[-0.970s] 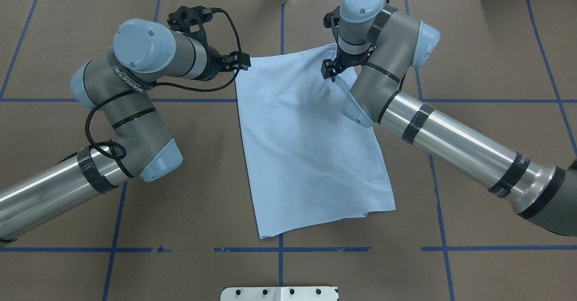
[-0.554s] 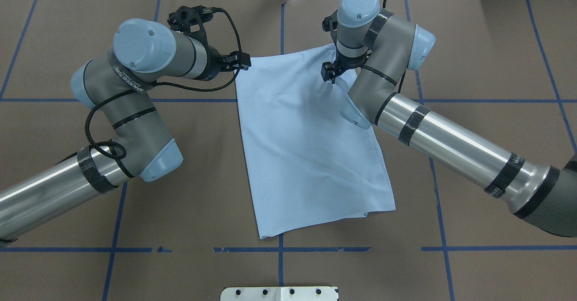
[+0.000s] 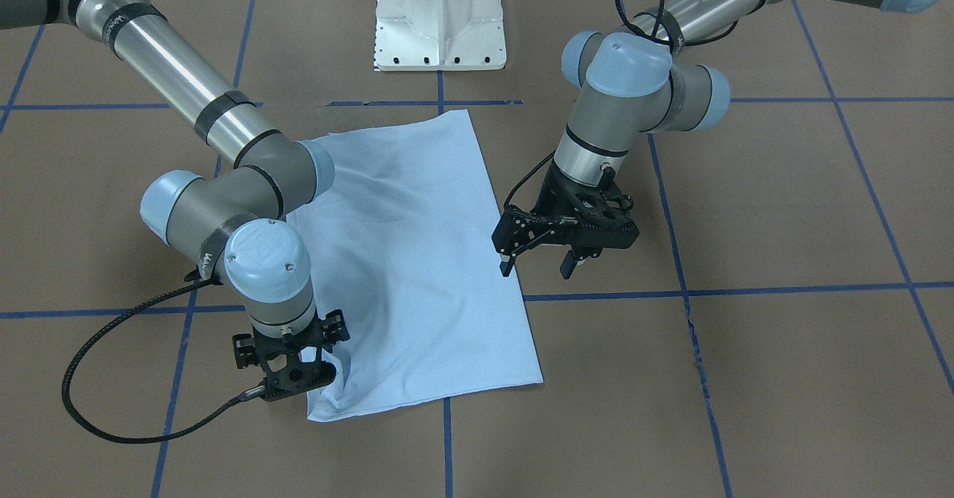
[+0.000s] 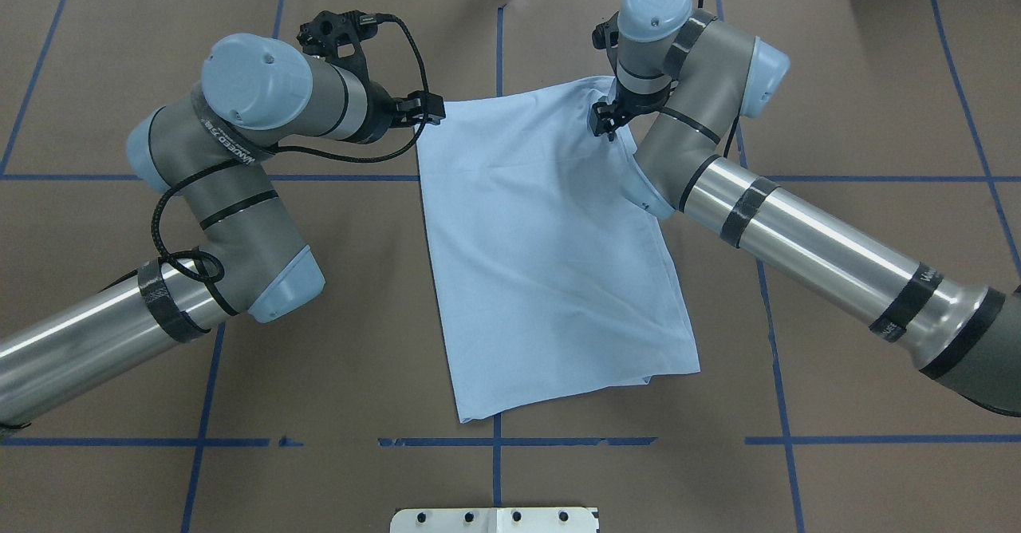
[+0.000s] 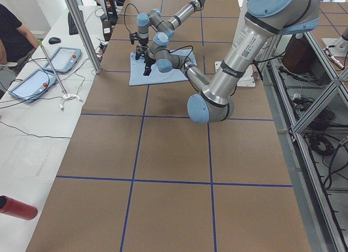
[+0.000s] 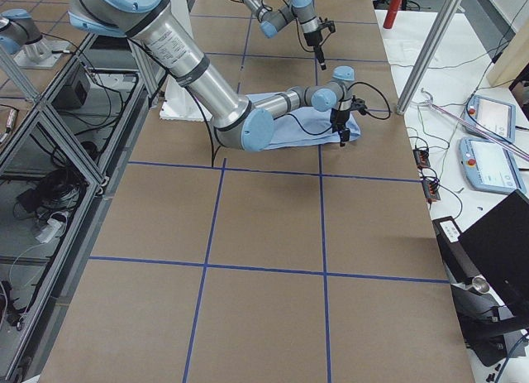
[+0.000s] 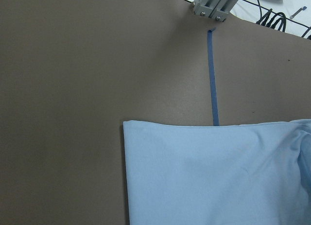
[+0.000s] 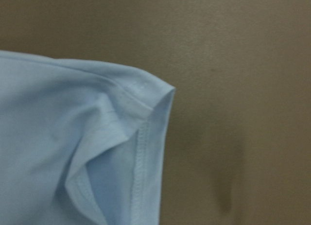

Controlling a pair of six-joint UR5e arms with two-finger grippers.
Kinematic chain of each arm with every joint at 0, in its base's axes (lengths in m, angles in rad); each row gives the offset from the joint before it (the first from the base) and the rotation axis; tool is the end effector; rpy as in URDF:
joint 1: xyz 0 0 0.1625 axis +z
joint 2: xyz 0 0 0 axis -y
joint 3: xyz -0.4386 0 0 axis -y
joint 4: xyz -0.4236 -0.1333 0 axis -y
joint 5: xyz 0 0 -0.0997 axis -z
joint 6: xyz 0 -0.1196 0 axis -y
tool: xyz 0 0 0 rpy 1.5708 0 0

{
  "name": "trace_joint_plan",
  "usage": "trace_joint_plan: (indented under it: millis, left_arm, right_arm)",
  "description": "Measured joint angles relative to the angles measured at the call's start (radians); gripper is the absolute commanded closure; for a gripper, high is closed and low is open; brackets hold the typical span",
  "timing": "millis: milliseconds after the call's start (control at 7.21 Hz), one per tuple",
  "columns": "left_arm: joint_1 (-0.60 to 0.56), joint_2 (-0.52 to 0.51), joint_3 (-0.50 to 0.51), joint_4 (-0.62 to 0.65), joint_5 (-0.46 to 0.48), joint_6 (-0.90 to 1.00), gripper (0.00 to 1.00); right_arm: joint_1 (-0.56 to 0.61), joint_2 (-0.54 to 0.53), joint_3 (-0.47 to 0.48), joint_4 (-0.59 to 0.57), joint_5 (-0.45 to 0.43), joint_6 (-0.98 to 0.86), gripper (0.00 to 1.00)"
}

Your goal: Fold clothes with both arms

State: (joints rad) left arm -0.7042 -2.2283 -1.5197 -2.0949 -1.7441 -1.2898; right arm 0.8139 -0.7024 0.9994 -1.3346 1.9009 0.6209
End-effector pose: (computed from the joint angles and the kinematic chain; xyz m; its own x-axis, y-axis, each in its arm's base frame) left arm 0.5102 -0.5813 0.2283 0.4560 -0.0289 -0.8895 0.4084 0.8948 0.1803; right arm -0.5377 -0.7070 0.3687 0.8114 -0.2615 0.5228 0.1467 0.9568 0.2510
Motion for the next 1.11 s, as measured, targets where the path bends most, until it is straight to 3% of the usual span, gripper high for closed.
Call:
trace_joint_plan:
  millis: [832,970,1109]
  left_arm:
    - [-0.001,-0.006,-0.002,-0.001,-0.003,-0.005,0.00]
    - [0.000,-0.005,-0.011,0.001,-0.032,-0.034,0.00]
    - [0.006,0.004,-0.024,0.005,-0.127,-0.103,0.00]
  right_arm:
    - [0.045,0.027,0.019,0.000,0.025,-0.024,0.00]
    - [0.046,0.008,0.076,-0.002,0.063,-0.018,0.00]
    - [0.048,-0.062,0.188,-0.006,0.134,-0.003,0.00]
